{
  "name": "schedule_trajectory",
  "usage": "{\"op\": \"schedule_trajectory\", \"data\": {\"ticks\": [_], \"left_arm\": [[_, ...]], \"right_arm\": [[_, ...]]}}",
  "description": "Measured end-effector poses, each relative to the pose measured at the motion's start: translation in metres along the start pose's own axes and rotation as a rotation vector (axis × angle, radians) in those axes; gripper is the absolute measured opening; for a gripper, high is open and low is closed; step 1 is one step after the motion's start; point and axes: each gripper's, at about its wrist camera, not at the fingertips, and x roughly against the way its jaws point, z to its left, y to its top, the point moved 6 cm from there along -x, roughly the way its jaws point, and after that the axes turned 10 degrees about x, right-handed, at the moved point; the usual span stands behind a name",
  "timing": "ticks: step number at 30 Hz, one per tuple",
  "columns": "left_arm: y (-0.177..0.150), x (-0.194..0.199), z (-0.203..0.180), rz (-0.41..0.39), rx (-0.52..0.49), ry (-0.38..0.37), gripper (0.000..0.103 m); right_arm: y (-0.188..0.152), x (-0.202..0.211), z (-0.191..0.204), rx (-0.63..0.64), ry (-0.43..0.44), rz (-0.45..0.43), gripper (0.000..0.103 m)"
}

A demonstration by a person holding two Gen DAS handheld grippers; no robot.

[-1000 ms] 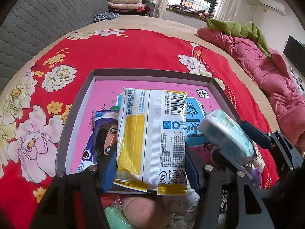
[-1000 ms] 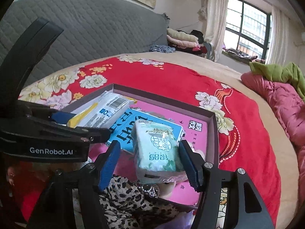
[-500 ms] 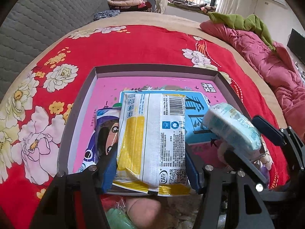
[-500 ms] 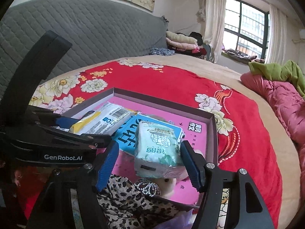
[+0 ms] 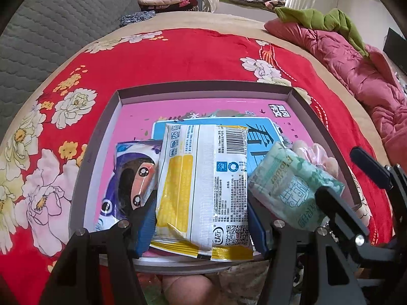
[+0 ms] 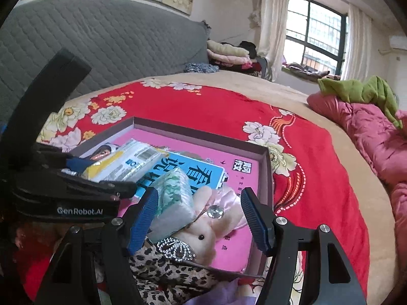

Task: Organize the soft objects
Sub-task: 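Lower and release the wipes pack with the left gripper while the right releases the tissue pack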

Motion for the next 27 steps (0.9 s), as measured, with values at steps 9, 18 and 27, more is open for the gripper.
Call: {"op": "schedule_trajectory", "data": {"ticks": [9, 18, 27], "left_arm": [[-0.001, -0.013, 0.001, 0.037, 0.008, 0.018, 0.063], [-0.004, -0.014, 0.006, 0.052, 0.028, 0.006, 0.063], [-0.001, -0.005, 0.009, 0.033, 0.053, -0.017, 0.063]], "right_arm": [[0.003, 0.006, -0.003, -0.015, -0.005, -0.034, 0.07], [0.003, 0.004, -0.004, -0.029, 0.004, -0.033, 0.073], [0.002, 0.005, -0.007, -0.037, -0.005, -0.041, 0.073]]}}
